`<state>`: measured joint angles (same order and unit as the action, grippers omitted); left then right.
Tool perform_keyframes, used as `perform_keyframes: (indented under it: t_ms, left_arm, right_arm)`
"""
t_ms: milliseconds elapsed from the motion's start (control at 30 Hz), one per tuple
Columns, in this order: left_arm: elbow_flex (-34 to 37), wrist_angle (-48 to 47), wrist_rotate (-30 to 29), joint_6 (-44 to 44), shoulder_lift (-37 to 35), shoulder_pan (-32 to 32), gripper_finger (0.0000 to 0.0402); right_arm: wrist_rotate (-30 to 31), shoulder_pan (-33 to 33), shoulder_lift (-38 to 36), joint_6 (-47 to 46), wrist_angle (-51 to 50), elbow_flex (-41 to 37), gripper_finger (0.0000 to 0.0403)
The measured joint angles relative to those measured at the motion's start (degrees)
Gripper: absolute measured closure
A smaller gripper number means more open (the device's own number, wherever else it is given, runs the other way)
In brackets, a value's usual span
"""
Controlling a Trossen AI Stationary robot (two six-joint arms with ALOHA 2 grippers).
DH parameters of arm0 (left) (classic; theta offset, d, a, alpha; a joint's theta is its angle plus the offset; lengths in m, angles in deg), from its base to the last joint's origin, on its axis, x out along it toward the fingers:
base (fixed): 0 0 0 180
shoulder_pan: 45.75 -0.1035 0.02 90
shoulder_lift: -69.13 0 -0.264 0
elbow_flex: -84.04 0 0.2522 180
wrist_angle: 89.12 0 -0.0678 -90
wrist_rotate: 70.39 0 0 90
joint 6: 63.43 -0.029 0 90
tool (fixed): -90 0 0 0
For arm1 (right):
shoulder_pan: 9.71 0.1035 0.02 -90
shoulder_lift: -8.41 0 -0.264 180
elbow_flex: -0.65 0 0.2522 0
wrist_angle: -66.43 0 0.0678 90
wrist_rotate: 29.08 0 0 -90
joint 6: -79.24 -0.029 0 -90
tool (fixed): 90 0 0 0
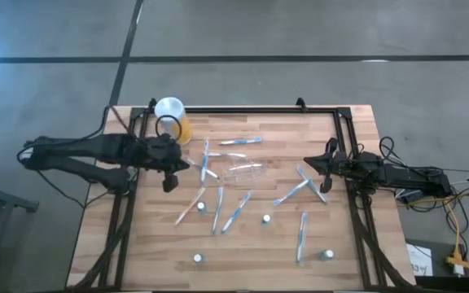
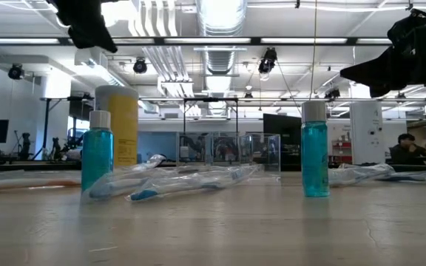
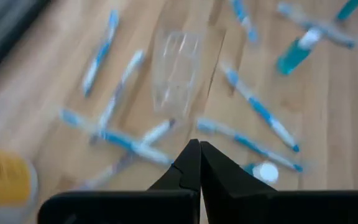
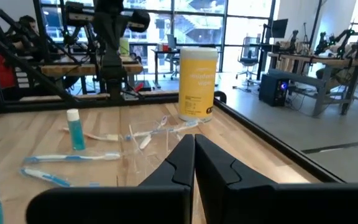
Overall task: Pick & Place toothbrushing station
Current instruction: Put the mouthwash into the middle section of the transparent organizer
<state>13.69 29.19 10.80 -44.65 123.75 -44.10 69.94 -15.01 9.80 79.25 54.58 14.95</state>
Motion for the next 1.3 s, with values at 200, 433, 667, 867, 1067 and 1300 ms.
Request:
perform_keyframes:
  t_ms: [200,433,667,867,1067,1300]
  left_arm:
    - [-2.8,-3.0,0.3,6.6,6.0,2.5,0.0382]
    - [-7.1,-3.7,3.3,5.8,16.3,9.8,0.0317]
    - [-17.5,-10.1,2.9,7.9,26.3,13.2,0.0219]
    - [-22.0,-12.5,3.6,11.3,32.3,13.1,0.0157]
    - [-22.7,-15.4,3.3,20.5,36.1,12.3,0.0158]
    - [-22.7,-18.6,4.2,24.7,37.1,12.4,0.0176]
  right_arm:
    - [-0.1,0.0,0.6,0.0,0.0,0.0,0.0394]
    - [0.0,0.0,0.6,-4.6,1.0,0.0,0.0394]
    - [0.1,0.0,0.6,-5.4,3.6,0.0,0.0394]
    - [0.1,0.0,1.3,-4.0,2.4,0.0,0.0394]
    - [0.1,0.0,2.4,-2.8,1.3,0.0,0.0394]
    - [0.1,0.0,2.8,-2.4,1.3,0.0,0.0394]
